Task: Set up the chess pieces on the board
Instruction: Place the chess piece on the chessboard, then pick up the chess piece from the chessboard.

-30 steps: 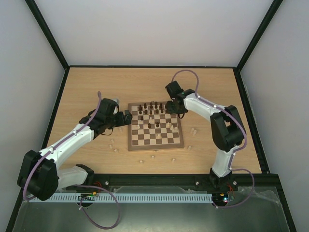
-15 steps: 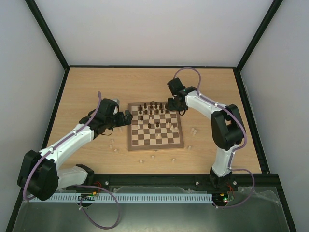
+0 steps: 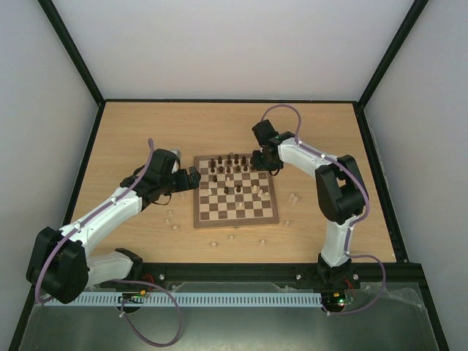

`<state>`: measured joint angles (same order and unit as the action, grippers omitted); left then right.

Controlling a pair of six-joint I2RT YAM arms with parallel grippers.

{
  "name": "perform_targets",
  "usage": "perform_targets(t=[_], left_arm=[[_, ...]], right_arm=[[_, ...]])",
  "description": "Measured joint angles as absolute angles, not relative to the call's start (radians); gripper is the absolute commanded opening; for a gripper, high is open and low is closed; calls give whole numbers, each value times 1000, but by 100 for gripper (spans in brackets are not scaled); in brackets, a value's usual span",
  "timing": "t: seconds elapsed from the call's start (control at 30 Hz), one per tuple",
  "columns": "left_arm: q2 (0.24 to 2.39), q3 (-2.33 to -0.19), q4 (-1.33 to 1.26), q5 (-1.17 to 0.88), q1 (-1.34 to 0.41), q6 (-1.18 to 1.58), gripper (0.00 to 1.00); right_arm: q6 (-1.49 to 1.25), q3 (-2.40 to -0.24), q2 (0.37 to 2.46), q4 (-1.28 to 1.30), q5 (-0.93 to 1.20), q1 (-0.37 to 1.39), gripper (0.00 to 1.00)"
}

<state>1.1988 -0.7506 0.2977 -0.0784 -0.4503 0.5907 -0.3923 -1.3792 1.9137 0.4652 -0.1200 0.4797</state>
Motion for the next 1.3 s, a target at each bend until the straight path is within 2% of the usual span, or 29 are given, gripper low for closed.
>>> perform_targets(t=[0.17, 0.47, 0.6, 0.63, 0.67, 0.97, 1.13, 1.3], left_arm=[[1199, -751, 298, -78, -450, 591, 100], [1199, -751, 300, -73, -456, 591, 100], [1199, -754, 315, -42, -488, 591, 100], [1199, -759, 325, -33, -502, 592, 100], [1202, -770, 336, -19, -519, 593, 100], [1342, -897, 358, 90, -635, 616, 98], [1467, -976, 364, 132, -671, 626, 84], [1570, -1044, 359, 157, -691, 630, 60]], right_arm=[[-393, -1379, 1915, 465, -113, 480, 26], [-397, -1375, 1891, 467, -123, 480, 59], [-408, -1330, 1790, 464, -132, 480, 77], [-406, -1314, 1758, 463, -132, 480, 96], [-411, -1298, 1724, 463, -132, 480, 99], [-420, -1126, 1446, 442, -89, 480, 99], [-427, -1081, 1369, 442, -58, 480, 99], [-428, -1072, 1349, 431, -22, 485, 99]])
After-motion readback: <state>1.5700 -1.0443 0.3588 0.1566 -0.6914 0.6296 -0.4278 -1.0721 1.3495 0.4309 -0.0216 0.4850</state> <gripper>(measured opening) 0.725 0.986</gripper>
